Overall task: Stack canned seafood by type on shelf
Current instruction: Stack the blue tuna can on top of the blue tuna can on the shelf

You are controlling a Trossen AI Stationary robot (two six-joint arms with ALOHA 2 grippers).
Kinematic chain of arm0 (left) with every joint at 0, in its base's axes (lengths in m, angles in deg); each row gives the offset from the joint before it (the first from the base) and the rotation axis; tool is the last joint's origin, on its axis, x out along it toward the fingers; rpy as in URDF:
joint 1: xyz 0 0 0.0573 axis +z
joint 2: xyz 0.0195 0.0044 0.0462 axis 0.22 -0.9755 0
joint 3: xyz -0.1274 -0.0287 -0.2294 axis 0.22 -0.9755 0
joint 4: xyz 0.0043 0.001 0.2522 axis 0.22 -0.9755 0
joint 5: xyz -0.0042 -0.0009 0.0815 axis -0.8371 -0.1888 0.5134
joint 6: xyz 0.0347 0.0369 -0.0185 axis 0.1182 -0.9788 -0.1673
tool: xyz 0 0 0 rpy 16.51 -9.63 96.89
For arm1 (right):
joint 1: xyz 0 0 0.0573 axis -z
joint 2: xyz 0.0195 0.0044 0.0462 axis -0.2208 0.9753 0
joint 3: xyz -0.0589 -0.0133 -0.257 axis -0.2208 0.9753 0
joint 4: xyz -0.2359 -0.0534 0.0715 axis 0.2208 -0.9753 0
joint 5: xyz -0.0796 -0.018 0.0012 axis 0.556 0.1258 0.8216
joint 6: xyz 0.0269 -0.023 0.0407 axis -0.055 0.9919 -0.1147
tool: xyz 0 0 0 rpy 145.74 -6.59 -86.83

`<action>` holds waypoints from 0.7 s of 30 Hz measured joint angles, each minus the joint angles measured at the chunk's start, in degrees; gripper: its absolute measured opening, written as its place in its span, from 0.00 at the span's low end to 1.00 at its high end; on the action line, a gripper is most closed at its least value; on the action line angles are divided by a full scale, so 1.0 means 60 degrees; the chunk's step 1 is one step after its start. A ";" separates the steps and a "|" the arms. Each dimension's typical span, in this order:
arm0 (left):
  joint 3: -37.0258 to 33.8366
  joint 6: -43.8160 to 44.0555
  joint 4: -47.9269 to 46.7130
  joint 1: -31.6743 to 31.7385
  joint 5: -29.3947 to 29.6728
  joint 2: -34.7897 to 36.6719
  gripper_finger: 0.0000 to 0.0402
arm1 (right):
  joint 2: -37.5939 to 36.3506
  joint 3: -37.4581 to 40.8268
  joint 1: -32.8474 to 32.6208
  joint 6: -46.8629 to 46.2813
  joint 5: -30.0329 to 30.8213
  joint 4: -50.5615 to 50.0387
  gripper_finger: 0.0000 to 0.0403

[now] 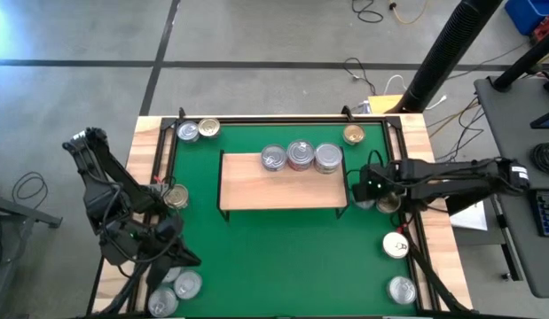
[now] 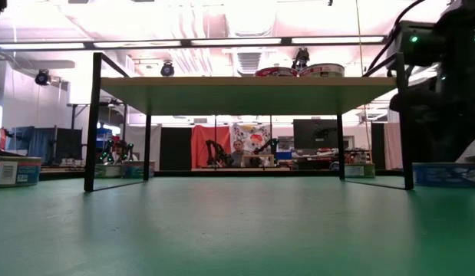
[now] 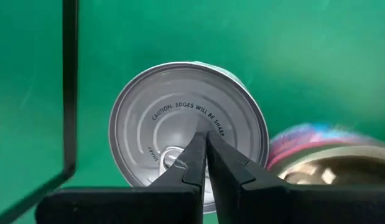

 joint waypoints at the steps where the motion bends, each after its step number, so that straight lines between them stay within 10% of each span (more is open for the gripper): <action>1: 0.0000 -0.0083 -0.0002 0.0000 0.0016 0.0047 0.00 | 0.0000 0.0000 -0.0195 -0.0164 -0.0154 -0.0008 0.03; 21: 0.0015 -0.1425 0.0812 0.0052 0.2500 -0.0566 0.00 | 0.1463 -0.0620 -0.7129 -0.5355 0.1199 0.1284 0.03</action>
